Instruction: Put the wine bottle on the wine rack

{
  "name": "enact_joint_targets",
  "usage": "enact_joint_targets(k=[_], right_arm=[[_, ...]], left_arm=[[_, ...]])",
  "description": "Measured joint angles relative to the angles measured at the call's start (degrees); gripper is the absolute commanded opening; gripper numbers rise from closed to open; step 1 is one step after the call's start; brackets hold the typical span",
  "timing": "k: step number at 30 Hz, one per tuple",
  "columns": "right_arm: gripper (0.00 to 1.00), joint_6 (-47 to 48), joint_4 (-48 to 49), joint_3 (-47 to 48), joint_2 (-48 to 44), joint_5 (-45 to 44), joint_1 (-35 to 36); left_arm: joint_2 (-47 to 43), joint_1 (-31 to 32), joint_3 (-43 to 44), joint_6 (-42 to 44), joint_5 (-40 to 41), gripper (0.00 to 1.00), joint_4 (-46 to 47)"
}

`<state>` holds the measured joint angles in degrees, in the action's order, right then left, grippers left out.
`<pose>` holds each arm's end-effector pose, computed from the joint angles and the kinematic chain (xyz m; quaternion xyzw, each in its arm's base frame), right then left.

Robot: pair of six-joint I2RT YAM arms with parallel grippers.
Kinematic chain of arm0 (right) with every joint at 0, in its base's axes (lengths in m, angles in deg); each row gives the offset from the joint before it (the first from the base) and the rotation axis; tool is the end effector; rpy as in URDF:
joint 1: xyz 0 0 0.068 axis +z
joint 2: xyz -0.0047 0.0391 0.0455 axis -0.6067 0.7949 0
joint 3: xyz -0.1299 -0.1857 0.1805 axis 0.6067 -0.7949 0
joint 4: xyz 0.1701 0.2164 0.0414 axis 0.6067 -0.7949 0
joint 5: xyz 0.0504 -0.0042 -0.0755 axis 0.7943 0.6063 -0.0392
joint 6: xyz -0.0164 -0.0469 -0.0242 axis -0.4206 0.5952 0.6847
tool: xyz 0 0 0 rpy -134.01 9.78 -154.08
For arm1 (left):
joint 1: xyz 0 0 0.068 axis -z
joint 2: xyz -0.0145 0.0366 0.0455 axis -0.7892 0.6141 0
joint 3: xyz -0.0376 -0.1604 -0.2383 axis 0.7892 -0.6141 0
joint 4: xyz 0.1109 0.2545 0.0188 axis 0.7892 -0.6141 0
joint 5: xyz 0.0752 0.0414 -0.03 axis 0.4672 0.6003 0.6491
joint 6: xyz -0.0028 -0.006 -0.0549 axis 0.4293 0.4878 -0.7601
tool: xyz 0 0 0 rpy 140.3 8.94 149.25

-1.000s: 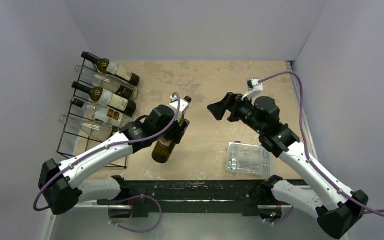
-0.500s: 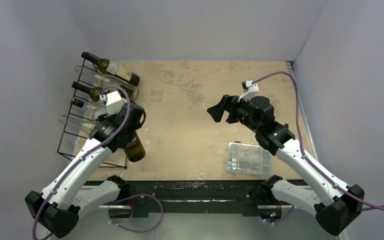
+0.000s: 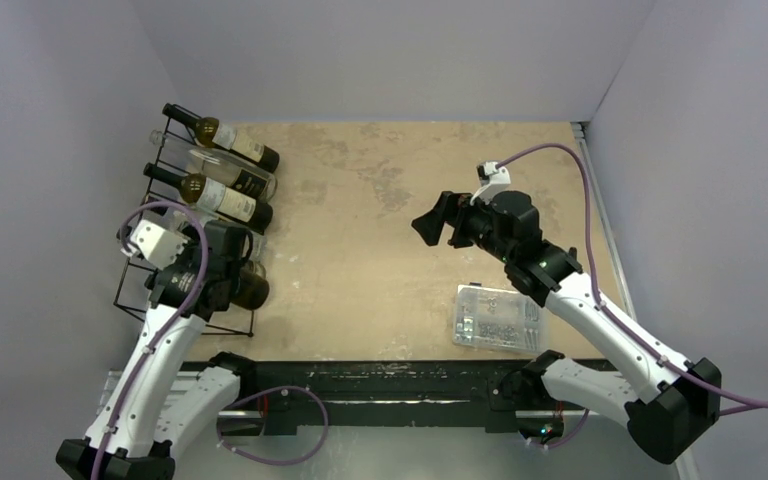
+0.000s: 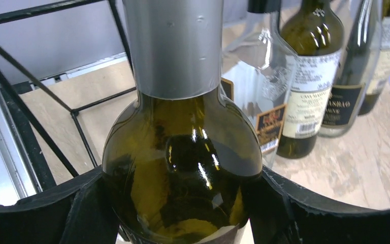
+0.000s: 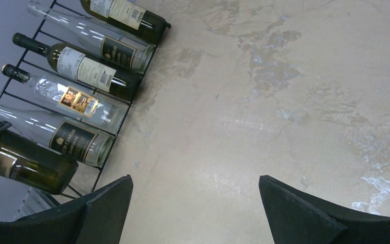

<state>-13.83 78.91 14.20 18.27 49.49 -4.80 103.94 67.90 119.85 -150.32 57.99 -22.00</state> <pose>0.2069 0.1343 0.3416 -0.0294 0.8053 0.3254 0.4947 0.1354 -0.0061 0.3294 -0.5169 0.6820 0.1427 0.4974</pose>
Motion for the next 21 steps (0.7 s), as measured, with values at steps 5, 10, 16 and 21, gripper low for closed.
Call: enact_joint_targets(k=[5, 10, 16, 21], right_arm=[[0.99, -0.02, 0.57, -0.39, 1.79, 1.01, -0.11], [0.99, -0.02, 0.79, -0.59, 3.89, 1.81, -0.37], [0.99, -0.04, 1.22, -0.59, 5.46, 3.02, -0.61], [0.99, -0.46, 2.1, -0.59, 5.55, 3.48, -0.83]], left_arm=[[0.04, -2.32, -2.03, -4.46, 2.99, 0.0, -1.05], [0.68, -4.22, -4.28, -8.02, 4.63, 0.0, -2.38], [3.93, -6.45, -5.73, -13.25, 4.66, 0.0, -4.0], [6.67, -8.68, -6.27, -14.69, 3.69, 0.0, -4.48]])
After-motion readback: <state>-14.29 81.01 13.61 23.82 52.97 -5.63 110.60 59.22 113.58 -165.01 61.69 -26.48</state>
